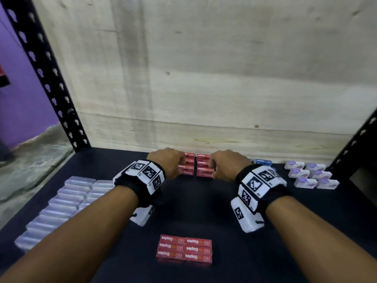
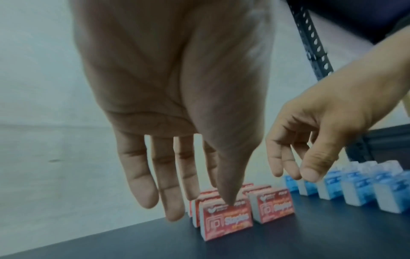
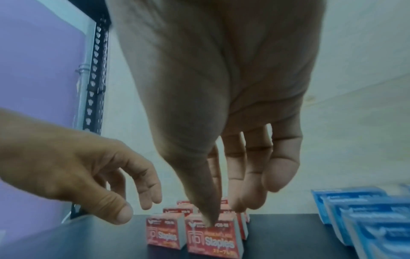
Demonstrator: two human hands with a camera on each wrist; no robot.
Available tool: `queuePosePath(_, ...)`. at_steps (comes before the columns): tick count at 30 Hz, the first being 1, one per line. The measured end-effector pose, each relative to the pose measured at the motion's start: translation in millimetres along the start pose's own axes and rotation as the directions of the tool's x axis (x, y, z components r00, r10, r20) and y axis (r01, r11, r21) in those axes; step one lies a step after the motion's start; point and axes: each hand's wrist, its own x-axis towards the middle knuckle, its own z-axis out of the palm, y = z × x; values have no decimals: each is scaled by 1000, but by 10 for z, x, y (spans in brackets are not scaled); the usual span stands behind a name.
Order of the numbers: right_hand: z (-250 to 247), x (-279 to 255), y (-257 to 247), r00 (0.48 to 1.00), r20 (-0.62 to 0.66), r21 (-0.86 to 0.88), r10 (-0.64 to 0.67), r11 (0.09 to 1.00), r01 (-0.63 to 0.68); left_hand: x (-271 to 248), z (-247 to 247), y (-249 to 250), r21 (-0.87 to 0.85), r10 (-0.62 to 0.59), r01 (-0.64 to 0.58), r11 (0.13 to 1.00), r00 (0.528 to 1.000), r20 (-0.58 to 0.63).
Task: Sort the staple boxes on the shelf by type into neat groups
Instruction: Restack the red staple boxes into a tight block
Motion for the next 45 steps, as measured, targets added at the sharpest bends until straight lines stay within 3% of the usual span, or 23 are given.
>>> queuePosePath(5,70,155,-30,1000,6,-100,6,995,-6,158,74,-21,39,-4,4,999,1000,1)
queuePosePath(13,78,153,-88,1000,22,-106,-3,994,5,164,80,17,60,-17,15,998,999,34)
queuePosePath(22,137,-283,-162,959,254,43,-127,992,120,-292,13,40,14,47,-54,998,953,300)
queuePosePath(33,265,-854,-127,921,342,144,-188,979,147,-889,91,-50,-37,99,-91,995,914,393)
queuePosePath(45,217,-906,-45,857,458,236,-237,962,140,-1061,53,-70,-74,133,-110,991,860,493)
